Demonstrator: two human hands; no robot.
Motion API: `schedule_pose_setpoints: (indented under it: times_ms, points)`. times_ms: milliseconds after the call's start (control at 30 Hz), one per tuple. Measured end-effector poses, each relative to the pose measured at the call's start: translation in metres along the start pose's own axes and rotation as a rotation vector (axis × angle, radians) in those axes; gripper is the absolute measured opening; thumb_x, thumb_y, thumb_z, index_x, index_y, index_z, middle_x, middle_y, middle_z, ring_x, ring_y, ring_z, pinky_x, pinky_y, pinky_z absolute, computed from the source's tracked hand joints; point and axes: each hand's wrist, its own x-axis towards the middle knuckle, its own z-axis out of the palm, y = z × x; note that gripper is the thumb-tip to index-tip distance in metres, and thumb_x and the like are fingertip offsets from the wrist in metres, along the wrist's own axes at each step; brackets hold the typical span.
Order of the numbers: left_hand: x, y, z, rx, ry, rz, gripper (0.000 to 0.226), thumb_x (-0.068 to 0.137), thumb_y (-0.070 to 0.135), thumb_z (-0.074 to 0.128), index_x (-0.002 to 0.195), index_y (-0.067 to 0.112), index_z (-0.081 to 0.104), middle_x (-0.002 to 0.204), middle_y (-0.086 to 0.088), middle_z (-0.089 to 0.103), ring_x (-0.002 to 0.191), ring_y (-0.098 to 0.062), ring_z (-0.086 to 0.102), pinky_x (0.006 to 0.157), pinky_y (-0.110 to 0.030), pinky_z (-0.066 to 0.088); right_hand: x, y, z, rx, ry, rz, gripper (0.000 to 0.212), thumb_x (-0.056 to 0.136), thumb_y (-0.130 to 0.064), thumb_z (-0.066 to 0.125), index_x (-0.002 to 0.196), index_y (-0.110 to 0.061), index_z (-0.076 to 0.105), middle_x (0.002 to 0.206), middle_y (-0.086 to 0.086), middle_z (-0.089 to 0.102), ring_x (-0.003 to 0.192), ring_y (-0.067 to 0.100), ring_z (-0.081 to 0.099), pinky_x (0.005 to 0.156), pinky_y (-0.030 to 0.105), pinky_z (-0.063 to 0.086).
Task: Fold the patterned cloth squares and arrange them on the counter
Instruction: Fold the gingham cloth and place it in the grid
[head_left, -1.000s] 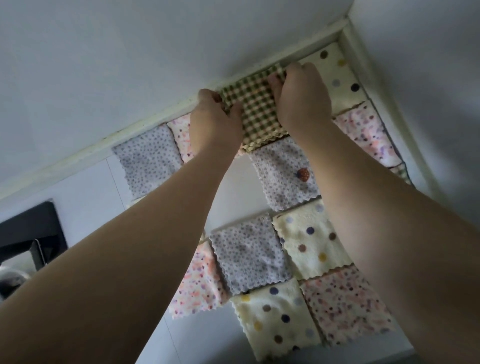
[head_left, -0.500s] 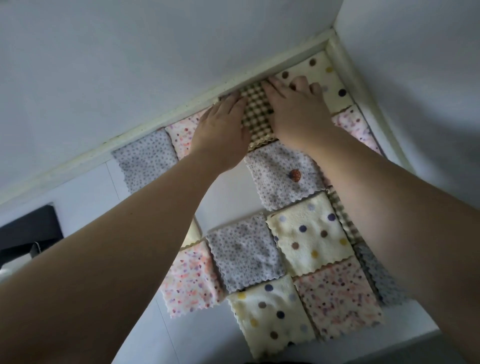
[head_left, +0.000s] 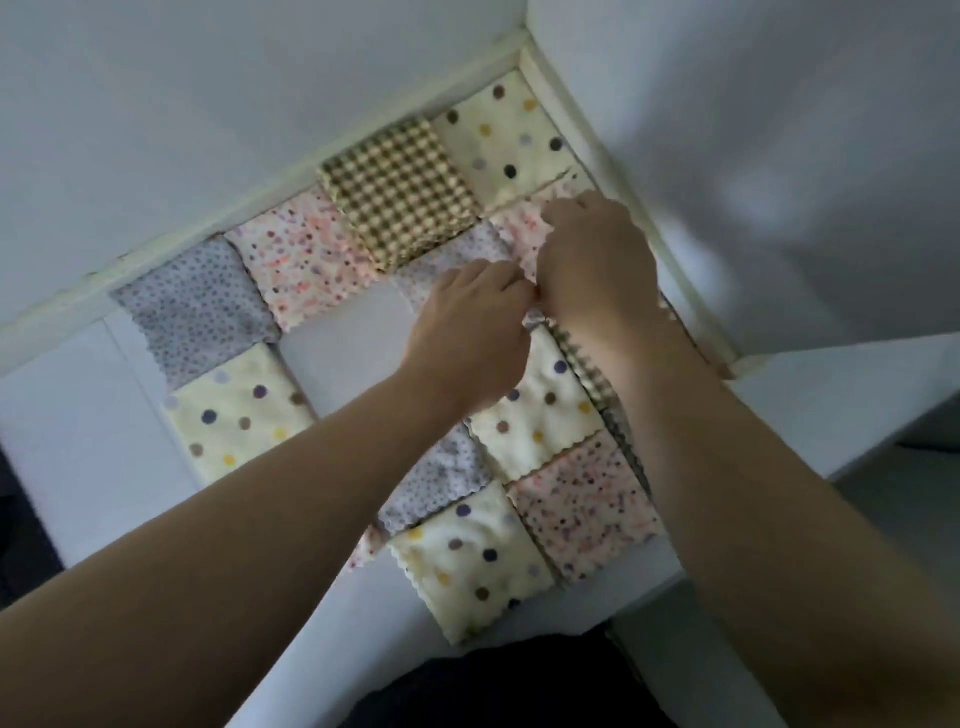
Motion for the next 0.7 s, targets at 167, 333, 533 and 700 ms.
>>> schedule_pose_setpoints:
  times_ms: [167,333,533,700]
  points:
    - [-0.020,0.045,0.024,0.018,-0.220,0.156,0.039,0.091,0.014,0.051,0.125,0.023,0.068,0.125,0.003,0.063,0.122,-0.024,0.051,0.104,-0.038,0.034,-0.052,0.042,-0.008,-0.072,-0.120,0.244,0.031,0.097,-0.004,0.042,0.118,-0.011,0.063,0.118,0.012,0.063,0.107,0.032,0.064,0.074,0.034,0.043]
    - [-0.021,0.058,0.027,0.111,-0.388,0.219,0.053,0.099,0.020,0.044,0.151,0.023,0.043,0.161,0.002,0.033,0.150,-0.019,0.025,0.120,-0.037,0.019,-0.076,0.061,-0.011,-0.205,-0.178,0.276,0.022,0.098,-0.003,0.047,0.110,-0.009,0.064,0.110,0.011,0.066,0.102,0.030,0.066,0.068,0.032,0.038]
    - [-0.018,0.060,0.036,0.229,-0.535,0.214,0.063,0.100,0.024,0.043,0.160,0.020,0.024,0.169,-0.002,0.014,0.156,-0.020,0.009,0.126,-0.039,0.013,-0.073,0.065,0.006,-0.184,-0.166,0.310,0.023,0.095,-0.002,0.049,0.115,-0.008,0.060,0.117,0.012,0.064,0.104,0.030,0.064,0.066,0.034,0.039]
    - [-0.018,0.061,0.035,0.293,-0.620,0.232,0.072,0.097,0.024,0.042,0.162,0.020,0.011,0.170,0.000,0.004,0.157,-0.018,0.001,0.126,-0.041,0.008,-0.067,0.064,0.012,-0.145,-0.158,0.326,0.032,0.096,-0.011,0.050,0.127,-0.007,0.056,0.126,0.012,0.061,0.107,0.030,0.065,0.068,0.034,0.043]
